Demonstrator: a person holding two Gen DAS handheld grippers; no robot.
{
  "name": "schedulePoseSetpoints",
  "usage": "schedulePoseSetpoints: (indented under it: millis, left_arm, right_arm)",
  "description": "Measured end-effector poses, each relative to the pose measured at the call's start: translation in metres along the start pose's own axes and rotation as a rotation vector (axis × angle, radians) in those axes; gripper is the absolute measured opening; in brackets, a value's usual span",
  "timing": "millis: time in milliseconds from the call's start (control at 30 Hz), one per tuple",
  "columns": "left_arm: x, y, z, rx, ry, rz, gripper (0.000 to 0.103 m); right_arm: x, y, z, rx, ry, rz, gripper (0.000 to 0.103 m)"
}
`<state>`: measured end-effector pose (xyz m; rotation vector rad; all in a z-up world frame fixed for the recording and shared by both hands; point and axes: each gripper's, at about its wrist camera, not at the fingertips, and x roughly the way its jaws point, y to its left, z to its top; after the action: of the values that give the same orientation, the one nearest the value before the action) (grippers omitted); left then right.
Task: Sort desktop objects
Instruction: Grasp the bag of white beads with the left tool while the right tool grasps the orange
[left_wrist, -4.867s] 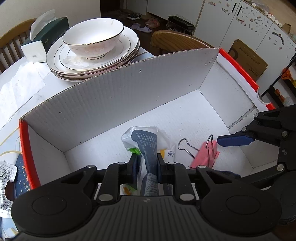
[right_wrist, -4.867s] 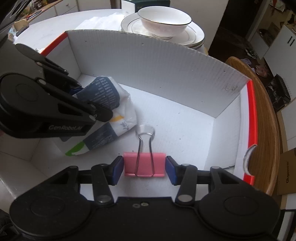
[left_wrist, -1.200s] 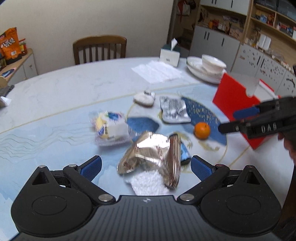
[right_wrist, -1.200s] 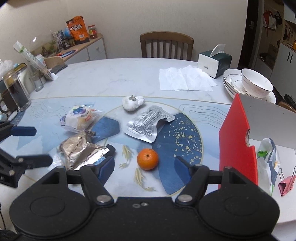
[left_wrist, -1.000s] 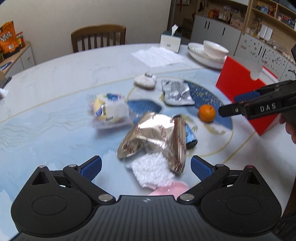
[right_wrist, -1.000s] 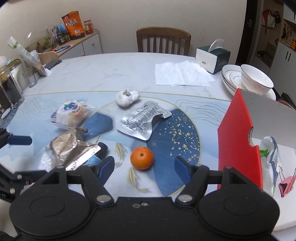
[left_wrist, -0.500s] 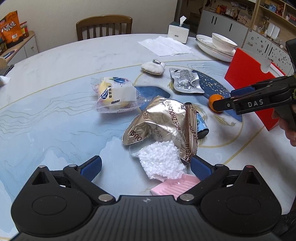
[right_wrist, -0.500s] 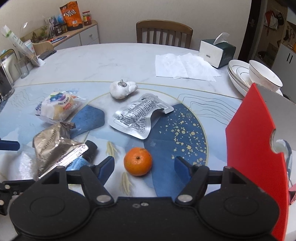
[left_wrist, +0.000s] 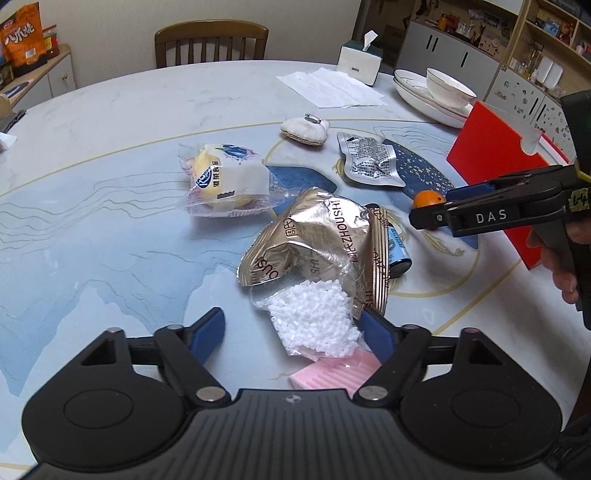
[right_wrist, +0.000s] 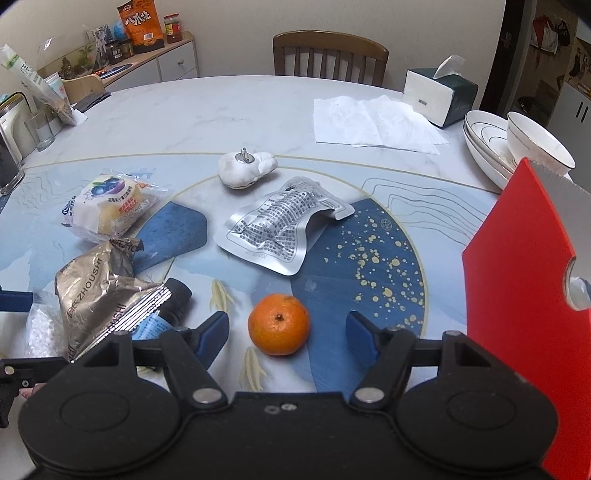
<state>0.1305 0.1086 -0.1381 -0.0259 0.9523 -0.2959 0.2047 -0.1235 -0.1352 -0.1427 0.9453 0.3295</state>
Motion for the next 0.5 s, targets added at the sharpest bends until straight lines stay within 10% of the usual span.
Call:
schedulePoseSetpoints:
  millis: [500]
  left_arm:
    - [-0.0031, 0.0004, 0.0047, -0.045, 0.010, -0.029, 0.046]
  right_arm:
    - [0.0020, 0.0011, 0.0011, -0.004, 0.011, -0.002, 0.048]
